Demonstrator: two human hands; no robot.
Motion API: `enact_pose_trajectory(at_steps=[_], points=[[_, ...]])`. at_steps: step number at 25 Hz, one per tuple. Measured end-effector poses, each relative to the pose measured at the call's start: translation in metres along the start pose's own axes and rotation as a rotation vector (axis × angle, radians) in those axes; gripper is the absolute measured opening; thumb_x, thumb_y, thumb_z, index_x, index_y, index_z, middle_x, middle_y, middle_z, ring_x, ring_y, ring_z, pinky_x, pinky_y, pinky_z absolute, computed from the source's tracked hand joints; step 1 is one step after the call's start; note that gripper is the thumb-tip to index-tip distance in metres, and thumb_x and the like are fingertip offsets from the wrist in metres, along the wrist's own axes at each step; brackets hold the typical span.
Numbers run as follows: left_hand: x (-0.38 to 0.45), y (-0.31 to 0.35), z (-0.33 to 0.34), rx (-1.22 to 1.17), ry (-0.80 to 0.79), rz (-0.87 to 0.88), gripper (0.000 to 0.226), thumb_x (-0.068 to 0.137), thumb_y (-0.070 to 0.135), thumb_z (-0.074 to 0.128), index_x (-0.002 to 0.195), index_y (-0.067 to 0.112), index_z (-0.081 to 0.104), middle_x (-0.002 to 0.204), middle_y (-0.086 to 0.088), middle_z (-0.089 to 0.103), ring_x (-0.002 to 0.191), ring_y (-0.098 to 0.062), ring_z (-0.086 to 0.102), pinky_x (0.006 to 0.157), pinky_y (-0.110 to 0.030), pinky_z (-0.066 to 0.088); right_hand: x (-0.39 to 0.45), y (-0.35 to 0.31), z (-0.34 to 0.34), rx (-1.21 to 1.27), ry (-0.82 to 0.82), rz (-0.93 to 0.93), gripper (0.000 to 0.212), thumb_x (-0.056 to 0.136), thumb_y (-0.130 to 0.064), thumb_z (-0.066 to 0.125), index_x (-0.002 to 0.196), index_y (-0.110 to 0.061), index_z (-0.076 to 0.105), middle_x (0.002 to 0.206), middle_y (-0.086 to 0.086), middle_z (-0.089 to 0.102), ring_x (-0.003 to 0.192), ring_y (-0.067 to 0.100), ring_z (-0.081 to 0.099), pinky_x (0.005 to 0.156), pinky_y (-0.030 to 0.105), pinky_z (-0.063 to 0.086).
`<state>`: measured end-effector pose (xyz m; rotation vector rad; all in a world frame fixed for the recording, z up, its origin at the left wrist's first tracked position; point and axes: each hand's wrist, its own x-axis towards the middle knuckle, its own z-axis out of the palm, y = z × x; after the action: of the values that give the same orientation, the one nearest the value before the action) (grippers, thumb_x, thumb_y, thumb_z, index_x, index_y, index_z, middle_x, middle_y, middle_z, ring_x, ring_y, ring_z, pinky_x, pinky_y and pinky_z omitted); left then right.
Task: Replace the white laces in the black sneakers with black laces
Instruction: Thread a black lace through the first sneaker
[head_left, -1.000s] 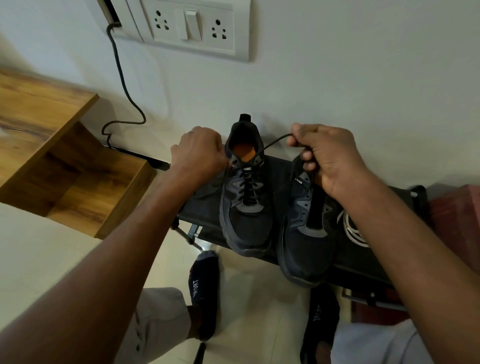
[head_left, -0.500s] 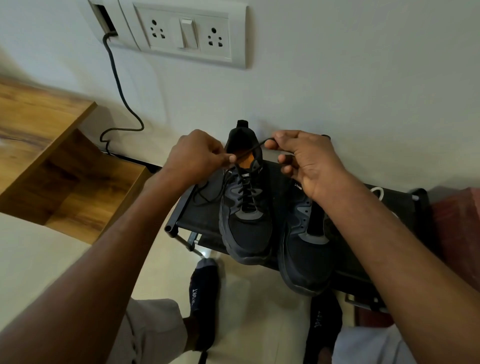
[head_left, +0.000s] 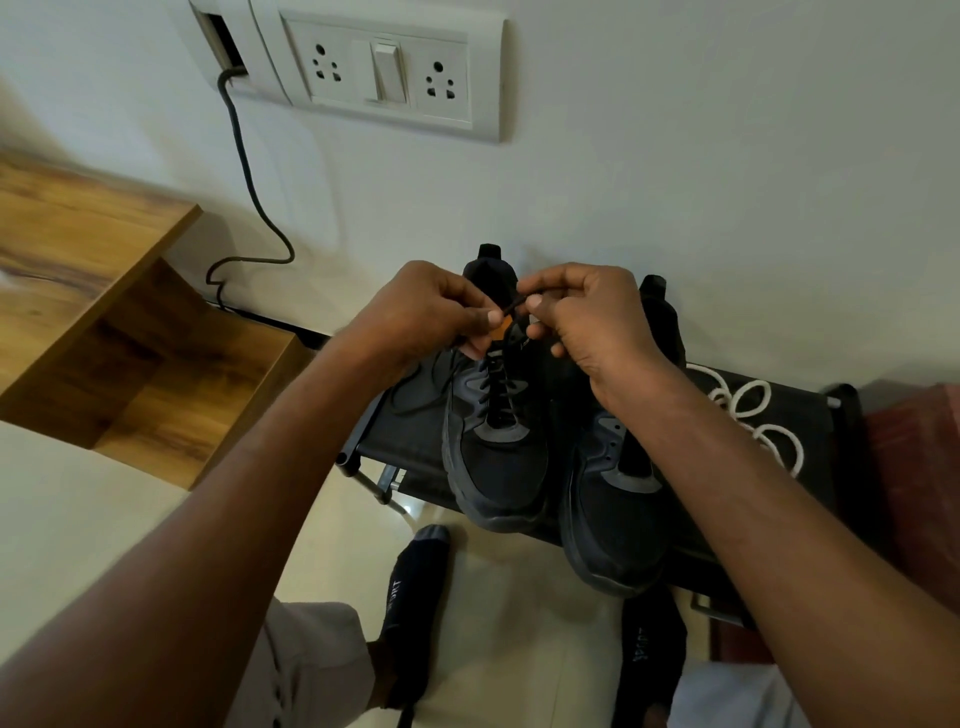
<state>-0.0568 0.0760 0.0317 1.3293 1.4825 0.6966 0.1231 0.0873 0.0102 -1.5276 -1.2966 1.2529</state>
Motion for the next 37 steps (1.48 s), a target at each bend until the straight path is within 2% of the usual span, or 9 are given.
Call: enact_pose_trajectory(at_steps=[4, 8, 11, 14, 18, 22, 29, 33, 37], points=[[0.004, -0.003, 0.003, 0.064, -0.032, -0.042, 0.012, 0.095, 0.018, 0.074, 0.100, 0.007, 0.076, 0.085, -0.012, 0.079, 0.079, -0.024, 0.077, 0.061, -0.028, 0.053, -0.001, 0.004, 0.002, -0.135, 0.004, -0.069, 0.016, 0.094, -0.007, 0.073, 0.094, -0.021, 0.082, 0.084, -0.002, 0.077, 0.067, 0.002, 0.065, 0.051, 0.009, 0.044], [0.004, -0.004, 0.009, 0.025, -0.013, -0.039, 0.009, 0.096, 0.011, 0.073, 0.101, 0.004, 0.074, 0.089, -0.018, 0.078, 0.082, -0.030, 0.078, 0.058, -0.028, 0.058, -0.003, 0.002, 0.007, -0.052, -0.065, -0.052, 0.027, 0.099, 0.000, 0.062, 0.097, -0.019, 0.082, 0.088, 0.002, 0.076, 0.071, 0.004, 0.063, 0.053, 0.009, 0.045], [0.003, -0.004, 0.011, 0.035, 0.100, -0.021, 0.006, 0.096, 0.009, 0.072, 0.100, 0.004, 0.072, 0.080, -0.017, 0.077, 0.068, -0.028, 0.077, 0.048, -0.024, 0.053, 0.000, 0.004, 0.007, -0.119, -0.020, -0.079, 0.036, 0.099, 0.002, 0.054, 0.105, -0.023, 0.079, 0.078, -0.008, 0.067, 0.059, 0.000, 0.059, 0.052, 0.017, 0.045], [0.005, -0.008, 0.016, 0.138, 0.206, 0.038, 0.005, 0.095, 0.012, 0.074, 0.092, 0.010, 0.075, 0.066, -0.011, 0.074, 0.053, -0.023, 0.072, 0.043, -0.024, 0.049, -0.002, 0.011, 0.010, -0.385, -0.053, -0.101, 0.054, 0.089, 0.006, 0.049, 0.117, -0.033, 0.074, 0.070, -0.007, 0.056, 0.058, 0.012, 0.053, 0.055, 0.030, 0.046], [0.012, -0.017, 0.023, 0.387, 0.238, 0.098, 0.013, 0.093, 0.009, 0.069, 0.092, 0.016, 0.080, 0.068, -0.006, 0.073, 0.055, -0.023, 0.071, 0.054, -0.033, 0.060, -0.001, 0.022, 0.019, -0.504, -0.139, -0.075, 0.057, 0.087, 0.004, 0.051, 0.126, -0.034, 0.069, 0.108, 0.006, 0.065, 0.085, 0.025, 0.063, 0.067, 0.036, 0.049], [0.013, -0.017, 0.030, 0.555, 0.269, 0.133, 0.022, 0.090, 0.009, 0.065, 0.097, 0.020, 0.083, 0.067, 0.003, 0.068, 0.058, -0.018, 0.068, 0.069, -0.038, 0.063, 0.002, 0.020, 0.015, -0.423, -0.127, 0.038, 0.042, 0.094, -0.001, 0.048, 0.115, -0.032, 0.067, 0.112, 0.007, 0.067, 0.067, 0.019, 0.060, 0.054, 0.031, 0.044], [0.012, -0.012, 0.032, 0.779, 0.175, 0.132, 0.032, 0.087, 0.011, 0.061, 0.103, 0.032, 0.079, 0.088, -0.002, 0.070, 0.066, -0.023, 0.065, 0.065, -0.037, 0.059, 0.000, 0.013, 0.011, -0.129, -0.128, 0.198, 0.043, 0.096, 0.007, 0.044, 0.115, -0.022, 0.071, 0.103, 0.000, 0.063, 0.082, 0.012, 0.060, 0.050, 0.015, 0.048], [0.010, -0.015, 0.034, 0.542, 0.129, 0.049, 0.025, 0.096, 0.009, 0.057, 0.097, 0.025, 0.076, 0.063, -0.002, 0.069, 0.046, -0.021, 0.069, 0.047, -0.026, 0.053, 0.002, 0.013, 0.011, -0.115, -0.108, 0.215, 0.043, 0.096, 0.008, 0.044, 0.116, -0.019, 0.071, 0.098, 0.000, 0.062, 0.076, 0.013, 0.061, 0.053, 0.019, 0.052], [0.013, -0.019, 0.034, 0.318, 0.129, -0.071, 0.014, 0.103, 0.019, 0.059, 0.103, 0.021, 0.073, 0.059, -0.009, 0.071, 0.046, -0.023, 0.069, 0.037, -0.020, 0.044, 0.002, 0.013, 0.012, -0.121, -0.122, 0.211, 0.046, 0.093, 0.010, 0.044, 0.117, -0.020, 0.071, 0.098, 0.005, 0.064, 0.075, 0.014, 0.061, 0.055, 0.020, 0.051]])
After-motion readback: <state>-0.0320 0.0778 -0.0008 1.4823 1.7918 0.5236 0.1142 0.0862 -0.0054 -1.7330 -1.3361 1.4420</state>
